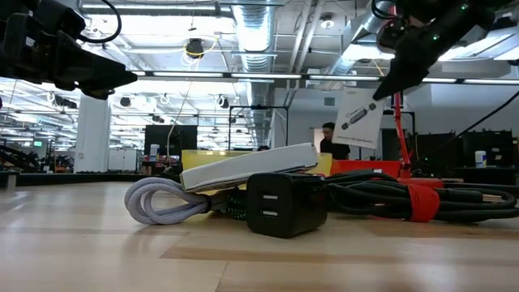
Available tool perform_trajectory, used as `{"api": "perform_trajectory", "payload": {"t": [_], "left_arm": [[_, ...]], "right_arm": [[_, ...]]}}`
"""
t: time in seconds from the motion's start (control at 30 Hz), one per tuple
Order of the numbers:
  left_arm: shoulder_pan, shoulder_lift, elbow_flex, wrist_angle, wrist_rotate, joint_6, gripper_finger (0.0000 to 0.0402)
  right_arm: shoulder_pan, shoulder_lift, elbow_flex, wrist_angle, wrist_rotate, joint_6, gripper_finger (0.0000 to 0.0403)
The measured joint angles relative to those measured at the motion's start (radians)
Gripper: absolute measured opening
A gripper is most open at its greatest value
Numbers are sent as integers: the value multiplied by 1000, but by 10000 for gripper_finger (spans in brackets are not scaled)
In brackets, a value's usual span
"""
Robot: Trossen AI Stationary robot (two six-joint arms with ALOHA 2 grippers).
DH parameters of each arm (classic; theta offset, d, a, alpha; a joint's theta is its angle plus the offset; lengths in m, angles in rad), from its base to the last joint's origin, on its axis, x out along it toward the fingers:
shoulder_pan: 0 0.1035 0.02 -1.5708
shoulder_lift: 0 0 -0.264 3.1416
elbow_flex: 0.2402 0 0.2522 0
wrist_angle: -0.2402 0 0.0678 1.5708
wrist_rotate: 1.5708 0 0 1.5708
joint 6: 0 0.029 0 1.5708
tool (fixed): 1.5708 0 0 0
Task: Pick and place items into bin
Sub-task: Put the white card reader box into the red bin
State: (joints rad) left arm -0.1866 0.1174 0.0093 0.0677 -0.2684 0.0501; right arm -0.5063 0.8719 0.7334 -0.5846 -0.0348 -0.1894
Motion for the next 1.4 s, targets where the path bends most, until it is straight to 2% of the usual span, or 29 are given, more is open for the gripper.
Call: {"api": "perform_trajectory", "payload": {"t": [0.7,0.97,1.4], "left_arm": [[0,0,0,0,0,-9,185],[0,0,0,0,0,-5,185],[0,0,0,0,0,-2,185]], "right_arm": [[2,200,35,-73,-83,-73,45],[2,231,35,-69,-121,-73,45],[3,228,35,-67,-125,-73,45]]}}
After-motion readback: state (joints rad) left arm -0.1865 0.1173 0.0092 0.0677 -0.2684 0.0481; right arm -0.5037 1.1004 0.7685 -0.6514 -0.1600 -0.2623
